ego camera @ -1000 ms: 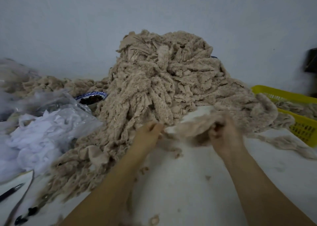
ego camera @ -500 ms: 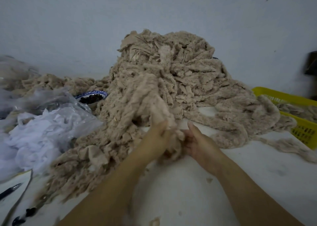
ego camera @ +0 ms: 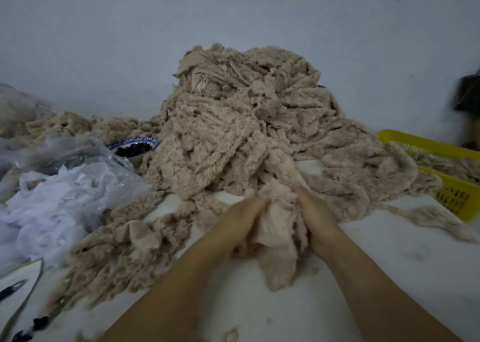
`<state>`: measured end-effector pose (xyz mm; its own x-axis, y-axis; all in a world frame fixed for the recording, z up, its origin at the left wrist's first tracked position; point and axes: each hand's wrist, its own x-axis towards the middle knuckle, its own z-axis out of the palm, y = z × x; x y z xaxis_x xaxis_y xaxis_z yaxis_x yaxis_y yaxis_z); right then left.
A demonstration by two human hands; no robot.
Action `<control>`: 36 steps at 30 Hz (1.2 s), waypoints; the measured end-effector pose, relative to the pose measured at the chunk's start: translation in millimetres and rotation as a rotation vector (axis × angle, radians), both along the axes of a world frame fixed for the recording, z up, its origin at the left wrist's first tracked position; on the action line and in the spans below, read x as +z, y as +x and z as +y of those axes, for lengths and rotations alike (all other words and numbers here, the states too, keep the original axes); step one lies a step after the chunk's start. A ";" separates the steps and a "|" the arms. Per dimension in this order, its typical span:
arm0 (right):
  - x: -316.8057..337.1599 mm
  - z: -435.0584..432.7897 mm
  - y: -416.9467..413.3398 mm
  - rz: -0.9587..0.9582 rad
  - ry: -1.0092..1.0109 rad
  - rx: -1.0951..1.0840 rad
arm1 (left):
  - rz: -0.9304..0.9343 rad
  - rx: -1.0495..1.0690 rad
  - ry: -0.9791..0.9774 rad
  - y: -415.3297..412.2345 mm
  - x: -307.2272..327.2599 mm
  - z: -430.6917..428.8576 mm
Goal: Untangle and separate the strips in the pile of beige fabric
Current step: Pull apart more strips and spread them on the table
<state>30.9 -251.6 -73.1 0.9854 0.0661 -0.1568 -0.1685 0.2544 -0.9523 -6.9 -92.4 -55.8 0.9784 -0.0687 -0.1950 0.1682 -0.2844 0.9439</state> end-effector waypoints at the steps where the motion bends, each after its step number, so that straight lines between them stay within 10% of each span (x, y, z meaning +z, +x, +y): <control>1: -2.2 1.6 -0.6 -0.028 0.007 0.064 | 0.039 0.057 -0.155 7.1 0.2 4.7; 4: -7.0 11.5 -8.1 -0.100 -0.099 0.232 | 0.020 0.080 -0.323 21.0 -6.4 9.9; 9: -11.7 15.5 -7.0 -0.201 -0.374 0.153 | -0.249 0.274 0.001 29.6 -8.3 -3.1; 13: -10.5 7.3 1.1 -0.131 -0.503 -0.066 | -0.291 0.461 -0.321 27.1 6.3 -2.8; 20: -3.7 -23.1 16.3 0.047 -0.023 -0.287 | -0.166 0.553 -0.831 19.4 26.5 44.8; 29: -2.2 1.7 -1.8 -0.335 -0.710 -0.280 | -0.093 0.213 -0.745 -4.7 21.9 24.4; 33: 2.8 8.4 -8.4 -0.213 -0.311 -0.003 | -0.179 0.061 -0.650 -8.3 7.9 6.5; 36: -2.1 12.3 -10.0 -0.110 -0.138 0.209 | -0.342 -0.129 -0.154 -14.6 -7.2 -4.0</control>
